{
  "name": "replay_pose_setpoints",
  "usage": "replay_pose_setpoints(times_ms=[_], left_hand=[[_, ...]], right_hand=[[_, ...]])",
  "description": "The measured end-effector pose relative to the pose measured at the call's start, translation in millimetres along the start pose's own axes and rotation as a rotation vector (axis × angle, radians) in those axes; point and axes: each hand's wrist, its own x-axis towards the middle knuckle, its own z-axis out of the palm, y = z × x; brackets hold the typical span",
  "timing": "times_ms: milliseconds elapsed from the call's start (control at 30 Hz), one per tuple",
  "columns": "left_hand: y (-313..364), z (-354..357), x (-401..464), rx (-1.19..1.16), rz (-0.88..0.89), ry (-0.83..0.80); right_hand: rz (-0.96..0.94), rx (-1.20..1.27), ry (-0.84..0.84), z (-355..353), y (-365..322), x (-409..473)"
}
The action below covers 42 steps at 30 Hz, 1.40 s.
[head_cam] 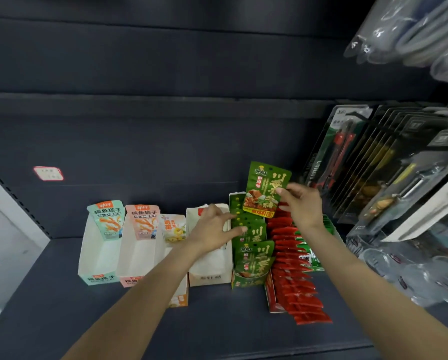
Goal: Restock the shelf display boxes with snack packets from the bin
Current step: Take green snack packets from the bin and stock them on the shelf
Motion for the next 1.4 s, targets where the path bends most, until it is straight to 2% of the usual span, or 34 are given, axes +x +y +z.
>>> replay_pose_setpoints(times_ms=[233, 400, 600, 767, 1000, 1200, 1400], left_hand=[[-7.0, 2.9, -5.5, -0.012, 0.063, -0.038], [-10.6, 3.8, -14.3, -0.001, 0.130, -0.055], [-5.0, 1.6, -28.3, -0.112, 0.169, -0.085], [-6.7, -0.4, -32.8, -0.157, 0.166, -0.101], [-7.4, 0.6, -34.1, -0.263, 0.108, -0.054], [-8.8, 4.5, -35.5, -0.318, 0.080, -0.024], [-2.9, 0.9, -35.4, -0.314, 0.093, -0.020]], right_hand=[[0.042, 0.033, -0.114, 0.3, 3.9, -0.1], [0.034, -0.138, -0.281, 1.6, 7.7, 3.8], [0.056, -0.163, -0.335, 10.8, 16.9, 0.5], [0.118, -0.309, -0.446, 11.6, 28.3, -3.6], [-0.033, -0.318, -0.399, 17.5, 17.1, -1.8], [-0.058, -0.475, -0.365, 15.8, 31.1, 2.4], [-0.201, -0.675, -0.377, 19.9, 32.2, -0.9]])
